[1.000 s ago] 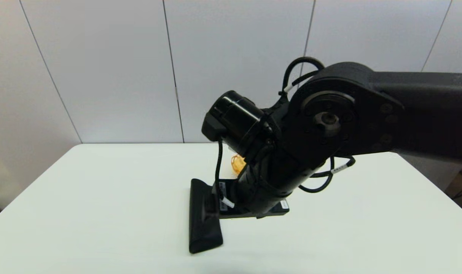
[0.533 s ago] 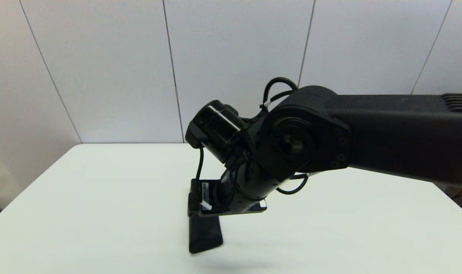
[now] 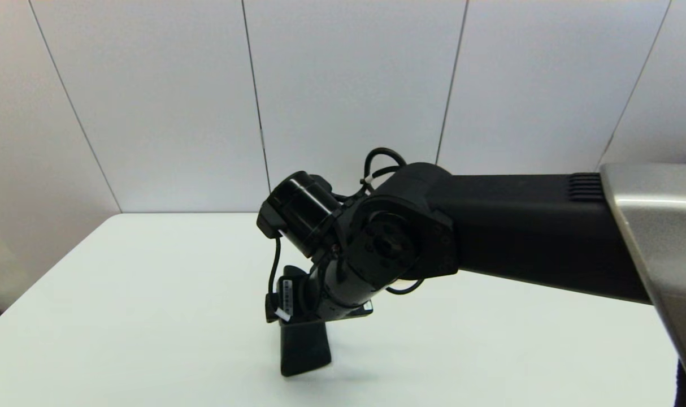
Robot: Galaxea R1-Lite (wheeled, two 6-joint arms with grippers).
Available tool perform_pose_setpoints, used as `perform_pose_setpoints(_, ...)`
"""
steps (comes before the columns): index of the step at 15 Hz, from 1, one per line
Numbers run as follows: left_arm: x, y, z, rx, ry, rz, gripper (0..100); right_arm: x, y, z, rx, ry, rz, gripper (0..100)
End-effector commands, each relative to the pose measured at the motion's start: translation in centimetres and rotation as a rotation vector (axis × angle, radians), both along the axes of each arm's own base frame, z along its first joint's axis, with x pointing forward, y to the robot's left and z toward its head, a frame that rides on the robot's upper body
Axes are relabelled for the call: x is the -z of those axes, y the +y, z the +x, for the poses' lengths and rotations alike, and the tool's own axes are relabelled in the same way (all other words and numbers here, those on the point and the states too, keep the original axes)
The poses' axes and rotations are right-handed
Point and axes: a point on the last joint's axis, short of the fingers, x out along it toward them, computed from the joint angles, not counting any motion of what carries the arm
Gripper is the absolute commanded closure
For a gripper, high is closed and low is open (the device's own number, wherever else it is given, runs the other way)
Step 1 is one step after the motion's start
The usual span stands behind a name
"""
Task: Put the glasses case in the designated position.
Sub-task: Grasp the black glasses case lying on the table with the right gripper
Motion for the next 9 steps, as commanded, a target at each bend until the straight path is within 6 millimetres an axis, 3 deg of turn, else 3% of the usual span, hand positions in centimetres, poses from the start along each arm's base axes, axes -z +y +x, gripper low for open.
perform_pose_setpoints(1, 0.0, 0.0, 0.0, 0.000, 0.001, -0.001, 0, 1.9, 0.5, 0.8, 0.015, 0.016, -0.032, 0)
perform_pose_setpoints(9, 0.0, 0.0, 0.0, 0.001, 0.001, -0.001, 0, 4.4, 0.9, 2.7, 0.020, 0.009, -0.045, 0)
